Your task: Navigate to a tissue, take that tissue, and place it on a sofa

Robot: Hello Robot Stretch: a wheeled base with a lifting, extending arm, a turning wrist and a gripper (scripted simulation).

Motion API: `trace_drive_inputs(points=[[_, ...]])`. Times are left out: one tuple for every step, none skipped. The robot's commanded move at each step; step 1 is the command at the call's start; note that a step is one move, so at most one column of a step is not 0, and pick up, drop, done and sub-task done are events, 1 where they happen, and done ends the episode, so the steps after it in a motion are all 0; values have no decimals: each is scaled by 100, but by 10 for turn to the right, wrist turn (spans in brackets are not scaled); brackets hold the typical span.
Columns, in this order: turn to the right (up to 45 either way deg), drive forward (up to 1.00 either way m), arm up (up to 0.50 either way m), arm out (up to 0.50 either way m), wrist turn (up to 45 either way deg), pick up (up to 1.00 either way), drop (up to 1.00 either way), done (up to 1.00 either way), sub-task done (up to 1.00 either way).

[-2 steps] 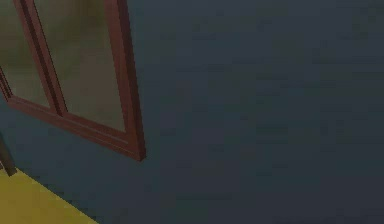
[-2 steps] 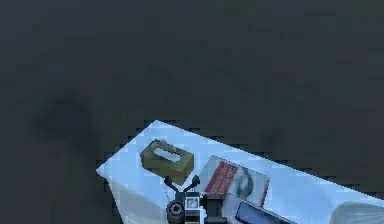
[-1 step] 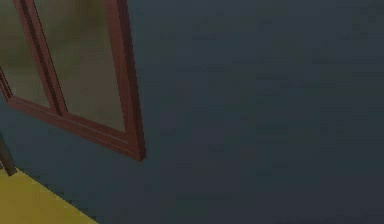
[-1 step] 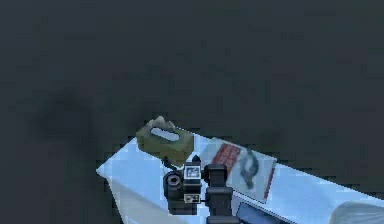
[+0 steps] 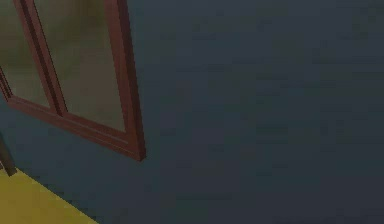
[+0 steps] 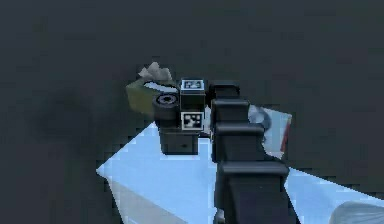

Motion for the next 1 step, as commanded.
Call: trace_drive_inputs(points=[[0,0,0,0,-450,0,0,0,0]])
